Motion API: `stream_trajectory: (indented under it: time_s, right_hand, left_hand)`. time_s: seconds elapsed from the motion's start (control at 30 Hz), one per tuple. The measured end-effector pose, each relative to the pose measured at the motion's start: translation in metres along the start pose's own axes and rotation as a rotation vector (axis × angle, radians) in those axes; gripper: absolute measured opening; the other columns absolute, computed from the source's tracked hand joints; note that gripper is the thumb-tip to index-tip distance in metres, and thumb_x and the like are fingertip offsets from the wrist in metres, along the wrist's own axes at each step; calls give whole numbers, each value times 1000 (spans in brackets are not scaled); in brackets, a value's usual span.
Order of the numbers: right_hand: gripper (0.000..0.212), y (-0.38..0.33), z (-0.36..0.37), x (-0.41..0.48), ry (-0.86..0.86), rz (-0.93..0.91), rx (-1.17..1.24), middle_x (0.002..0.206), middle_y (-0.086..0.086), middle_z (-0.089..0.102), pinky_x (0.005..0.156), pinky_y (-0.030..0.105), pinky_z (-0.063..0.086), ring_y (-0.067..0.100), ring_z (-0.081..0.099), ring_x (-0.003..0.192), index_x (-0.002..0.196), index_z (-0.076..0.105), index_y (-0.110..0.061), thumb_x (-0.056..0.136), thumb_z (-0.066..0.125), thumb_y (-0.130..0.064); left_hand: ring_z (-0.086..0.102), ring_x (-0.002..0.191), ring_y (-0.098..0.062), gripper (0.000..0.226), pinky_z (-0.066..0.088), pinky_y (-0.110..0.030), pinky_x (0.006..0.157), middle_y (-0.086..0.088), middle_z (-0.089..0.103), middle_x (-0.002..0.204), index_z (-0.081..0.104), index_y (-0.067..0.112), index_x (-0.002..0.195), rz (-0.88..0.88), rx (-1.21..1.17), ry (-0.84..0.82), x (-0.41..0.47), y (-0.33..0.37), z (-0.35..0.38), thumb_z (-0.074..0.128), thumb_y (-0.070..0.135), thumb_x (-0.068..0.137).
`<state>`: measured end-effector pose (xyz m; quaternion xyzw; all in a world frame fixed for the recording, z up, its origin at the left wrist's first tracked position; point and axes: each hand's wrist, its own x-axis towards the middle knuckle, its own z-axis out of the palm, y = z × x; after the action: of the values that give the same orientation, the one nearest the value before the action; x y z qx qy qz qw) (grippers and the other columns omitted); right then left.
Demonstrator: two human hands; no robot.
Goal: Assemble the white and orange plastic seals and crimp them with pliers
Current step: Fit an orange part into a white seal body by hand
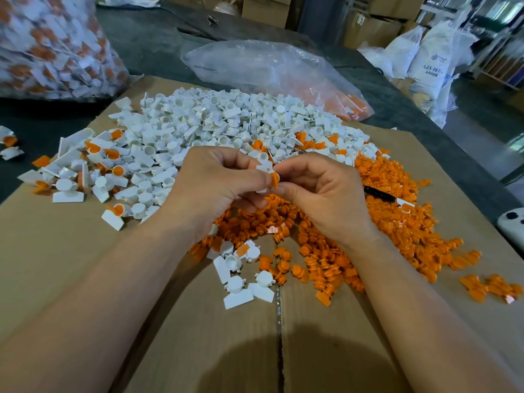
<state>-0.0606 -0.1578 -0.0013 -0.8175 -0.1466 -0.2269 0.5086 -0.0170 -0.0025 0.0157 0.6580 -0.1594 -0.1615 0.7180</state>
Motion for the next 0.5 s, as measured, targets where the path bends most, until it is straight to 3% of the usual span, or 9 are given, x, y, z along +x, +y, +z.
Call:
stream_trajectory:
  time_s: [0.13, 0.23, 0.33, 0.5]
  right_hand:
    - [32, 1, 1, -1, -4, -8, 21, 91, -7, 67, 79, 25, 54, 8, 67, 87, 101, 62, -22, 75, 67, -4]
    - [37, 1, 0, -1, -10, -30, 60, 91, -16, 68, 78, 20, 52, 4, 67, 87, 107, 64, -16, 73, 68, -2]
    - [48, 1, 0, 0, -15, -31, 69, 86, -23, 68, 77, 17, 51, 2, 66, 86, 111, 54, -25, 72, 69, -2]
    - [46, 1, 0, 0, -15, -26, 64, 86, -24, 68, 76, 16, 50, 1, 66, 86, 111, 55, -21, 73, 68, -1]
  left_hand:
    - [60, 41, -14, 13, 45, -17, 40, -6, 63, 49, 61, 2, 65, -9, -6, -2, 1, 0, 0, 69, -6, 72]
    - [59, 41, -14, 11, 46, -18, 40, -7, 62, 49, 61, 1, 65, -10, -15, -7, 2, -1, -1, 68, -6, 71]
    - [60, 41, -15, 12, 46, -18, 40, -7, 61, 49, 60, 0, 64, -9, -18, -16, 2, -2, -2, 67, -6, 71]
    - [60, 40, -14, 16, 46, -17, 40, -7, 61, 49, 59, 2, 62, -14, -18, -28, 2, -2, -1, 67, -8, 72]
